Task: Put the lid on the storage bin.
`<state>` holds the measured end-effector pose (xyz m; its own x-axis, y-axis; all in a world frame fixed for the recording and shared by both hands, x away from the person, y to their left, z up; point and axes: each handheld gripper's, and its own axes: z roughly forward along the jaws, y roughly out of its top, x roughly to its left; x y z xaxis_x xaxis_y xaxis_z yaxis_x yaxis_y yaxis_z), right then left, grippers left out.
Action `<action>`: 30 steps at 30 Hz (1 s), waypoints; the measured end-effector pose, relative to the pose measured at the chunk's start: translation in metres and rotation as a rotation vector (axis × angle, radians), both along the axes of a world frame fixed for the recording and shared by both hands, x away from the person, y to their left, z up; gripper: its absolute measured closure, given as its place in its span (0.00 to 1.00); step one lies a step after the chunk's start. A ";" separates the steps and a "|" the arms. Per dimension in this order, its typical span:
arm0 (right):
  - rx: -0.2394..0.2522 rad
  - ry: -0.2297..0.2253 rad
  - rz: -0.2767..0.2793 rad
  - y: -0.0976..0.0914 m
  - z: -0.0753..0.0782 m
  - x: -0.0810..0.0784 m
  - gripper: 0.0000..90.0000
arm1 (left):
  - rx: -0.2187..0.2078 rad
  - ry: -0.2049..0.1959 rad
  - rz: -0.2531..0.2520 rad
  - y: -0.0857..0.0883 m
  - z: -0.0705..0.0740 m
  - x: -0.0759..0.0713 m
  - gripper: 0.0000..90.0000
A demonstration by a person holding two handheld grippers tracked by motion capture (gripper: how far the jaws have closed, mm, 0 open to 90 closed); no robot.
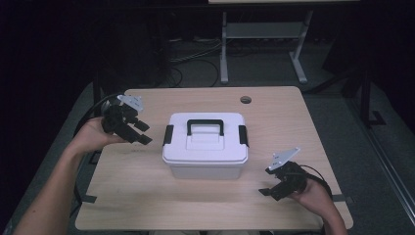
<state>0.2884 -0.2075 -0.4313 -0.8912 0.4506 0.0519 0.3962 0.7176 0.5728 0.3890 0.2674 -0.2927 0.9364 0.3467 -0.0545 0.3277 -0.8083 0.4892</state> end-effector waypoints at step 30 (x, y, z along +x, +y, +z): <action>-0.005 0.002 0.001 0.002 0.000 0.000 0.24 | -0.014 0.018 0.066 0.027 -0.031 -0.016 0.43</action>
